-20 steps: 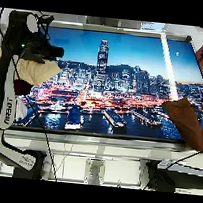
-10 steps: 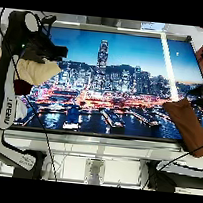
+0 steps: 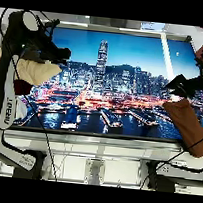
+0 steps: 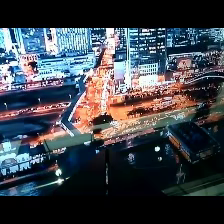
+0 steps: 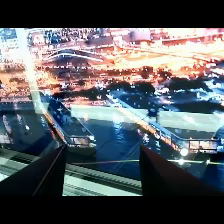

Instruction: Fold the shirts.

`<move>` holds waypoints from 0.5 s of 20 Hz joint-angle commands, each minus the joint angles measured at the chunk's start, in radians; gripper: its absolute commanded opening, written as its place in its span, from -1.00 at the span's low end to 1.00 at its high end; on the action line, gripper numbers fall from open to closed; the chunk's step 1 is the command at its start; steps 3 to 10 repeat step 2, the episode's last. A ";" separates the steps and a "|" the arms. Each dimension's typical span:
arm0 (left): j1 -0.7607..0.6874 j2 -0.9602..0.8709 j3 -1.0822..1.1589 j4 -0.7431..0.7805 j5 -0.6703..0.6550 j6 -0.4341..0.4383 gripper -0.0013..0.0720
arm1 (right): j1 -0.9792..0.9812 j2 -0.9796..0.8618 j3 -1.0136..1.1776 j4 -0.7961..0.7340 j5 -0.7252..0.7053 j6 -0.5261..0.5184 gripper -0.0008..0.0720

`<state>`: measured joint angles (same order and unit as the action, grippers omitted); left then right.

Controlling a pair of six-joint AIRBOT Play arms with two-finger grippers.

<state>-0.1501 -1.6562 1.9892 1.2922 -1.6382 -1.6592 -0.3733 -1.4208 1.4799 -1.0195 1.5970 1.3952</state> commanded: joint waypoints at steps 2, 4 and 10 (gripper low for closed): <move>0.000 0.000 0.001 -0.013 -0.020 -0.004 -0.93 | 0.031 0.001 0.000 -0.014 -0.006 -0.005 0.40; 0.000 0.000 0.001 -0.013 -0.020 -0.004 -0.93 | 0.031 0.001 0.000 -0.014 -0.006 -0.005 0.40; 0.000 0.000 0.001 -0.013 -0.020 -0.004 -0.93 | 0.031 0.001 0.000 -0.014 -0.006 -0.005 0.40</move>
